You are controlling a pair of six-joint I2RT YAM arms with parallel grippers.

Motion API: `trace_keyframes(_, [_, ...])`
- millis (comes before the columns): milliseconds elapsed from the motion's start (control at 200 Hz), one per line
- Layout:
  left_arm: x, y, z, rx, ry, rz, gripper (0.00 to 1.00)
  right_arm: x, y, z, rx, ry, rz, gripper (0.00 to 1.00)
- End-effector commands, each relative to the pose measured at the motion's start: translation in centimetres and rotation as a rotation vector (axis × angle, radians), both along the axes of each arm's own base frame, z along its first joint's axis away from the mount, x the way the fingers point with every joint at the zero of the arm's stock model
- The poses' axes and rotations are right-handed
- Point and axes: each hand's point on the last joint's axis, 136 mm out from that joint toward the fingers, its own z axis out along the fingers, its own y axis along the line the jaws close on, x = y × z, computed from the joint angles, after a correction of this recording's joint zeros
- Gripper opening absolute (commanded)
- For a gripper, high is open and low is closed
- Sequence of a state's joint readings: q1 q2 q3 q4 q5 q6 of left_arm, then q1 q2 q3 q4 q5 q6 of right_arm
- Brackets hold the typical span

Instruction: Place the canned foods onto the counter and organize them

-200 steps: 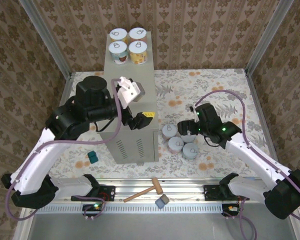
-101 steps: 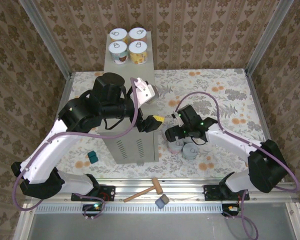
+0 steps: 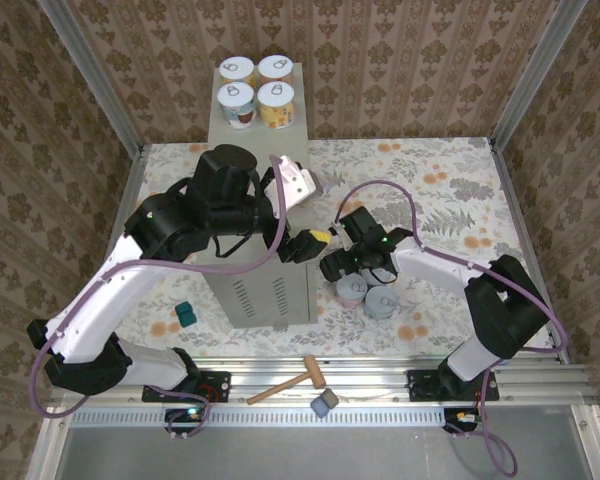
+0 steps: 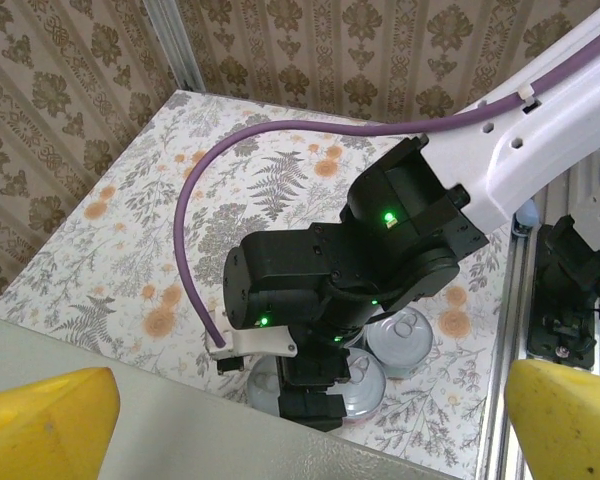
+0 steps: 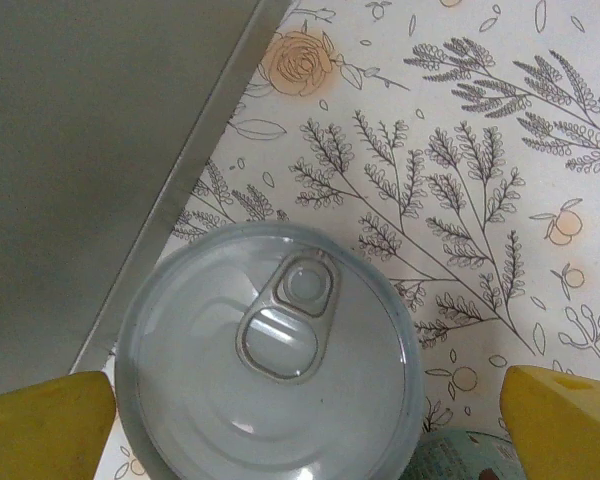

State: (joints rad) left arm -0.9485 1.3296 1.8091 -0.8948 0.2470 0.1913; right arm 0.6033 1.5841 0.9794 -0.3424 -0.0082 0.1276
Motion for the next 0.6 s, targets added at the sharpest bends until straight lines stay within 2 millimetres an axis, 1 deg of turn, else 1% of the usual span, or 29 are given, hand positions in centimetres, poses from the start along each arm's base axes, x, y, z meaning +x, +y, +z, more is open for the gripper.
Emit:
trace_keyframes(0, [0.0,0.1,0.8,0.004,-0.04,-0.005,1.0,1.0,0.8,0.1,-0.006,-0.021,0.018,1.0])
trace_keyframes(210, [0.3,0.2,0.8,0.009,-0.052,0.003,1.0,1.3,0.6,-1.0,-0.036,-0.002,0.002,0.99])
trace_keyframes(390, [0.5,0.2,0.7,0.013,-0.056,0.009,1.0,1.2,0.5,-1.4,-0.038,0.002,-0.003,0.97])
trace_keyframes(595, [0.7,0.2,0.5,0.017,-0.057,0.017,1.0,1.5,0.0,-1.3,-0.052,-0.009,-0.024,0.92])
